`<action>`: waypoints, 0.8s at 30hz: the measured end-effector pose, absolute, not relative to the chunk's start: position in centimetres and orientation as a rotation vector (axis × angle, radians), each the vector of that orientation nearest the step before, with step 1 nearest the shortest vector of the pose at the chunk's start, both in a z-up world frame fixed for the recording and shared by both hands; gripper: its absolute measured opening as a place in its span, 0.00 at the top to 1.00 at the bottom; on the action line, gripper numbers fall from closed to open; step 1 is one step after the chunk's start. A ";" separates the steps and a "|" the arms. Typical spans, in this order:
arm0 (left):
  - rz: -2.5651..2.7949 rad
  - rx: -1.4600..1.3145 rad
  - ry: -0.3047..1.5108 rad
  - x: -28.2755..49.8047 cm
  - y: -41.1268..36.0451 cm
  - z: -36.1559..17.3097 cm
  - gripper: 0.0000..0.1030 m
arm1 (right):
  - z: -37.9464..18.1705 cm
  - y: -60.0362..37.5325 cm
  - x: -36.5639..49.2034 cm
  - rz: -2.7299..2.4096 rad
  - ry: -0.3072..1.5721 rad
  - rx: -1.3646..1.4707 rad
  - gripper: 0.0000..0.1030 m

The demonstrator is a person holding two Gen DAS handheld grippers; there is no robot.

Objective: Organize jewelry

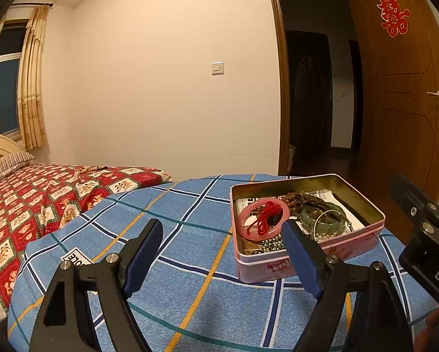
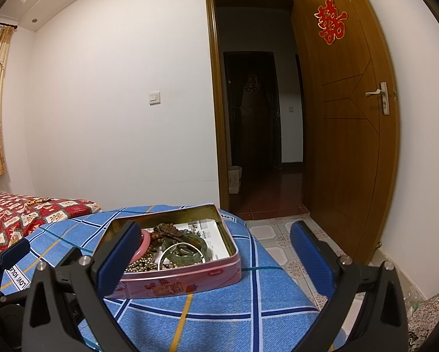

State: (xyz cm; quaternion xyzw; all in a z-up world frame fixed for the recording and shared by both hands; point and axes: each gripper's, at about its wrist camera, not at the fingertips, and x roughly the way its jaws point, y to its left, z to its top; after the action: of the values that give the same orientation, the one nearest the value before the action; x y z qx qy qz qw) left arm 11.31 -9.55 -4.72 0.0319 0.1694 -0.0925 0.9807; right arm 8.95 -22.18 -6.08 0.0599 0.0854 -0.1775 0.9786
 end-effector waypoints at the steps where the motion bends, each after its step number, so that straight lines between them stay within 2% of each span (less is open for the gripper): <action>1: -0.187 0.065 0.342 11.3 -9.5 -4.7 0.19 | -6.1 -22.2 8.9 -0.358 0.172 0.121 0.00; 24: -0.183 0.057 0.390 11.4 -9.3 -4.2 0.18 | -6.1 -22.5 9.0 -0.360 0.182 0.122 0.00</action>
State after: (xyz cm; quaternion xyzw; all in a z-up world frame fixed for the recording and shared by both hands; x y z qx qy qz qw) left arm 11.38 -9.31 -4.21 0.0282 0.1933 -0.0910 0.9765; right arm 9.03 -22.45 -6.10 0.0607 0.0902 -0.1786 0.9779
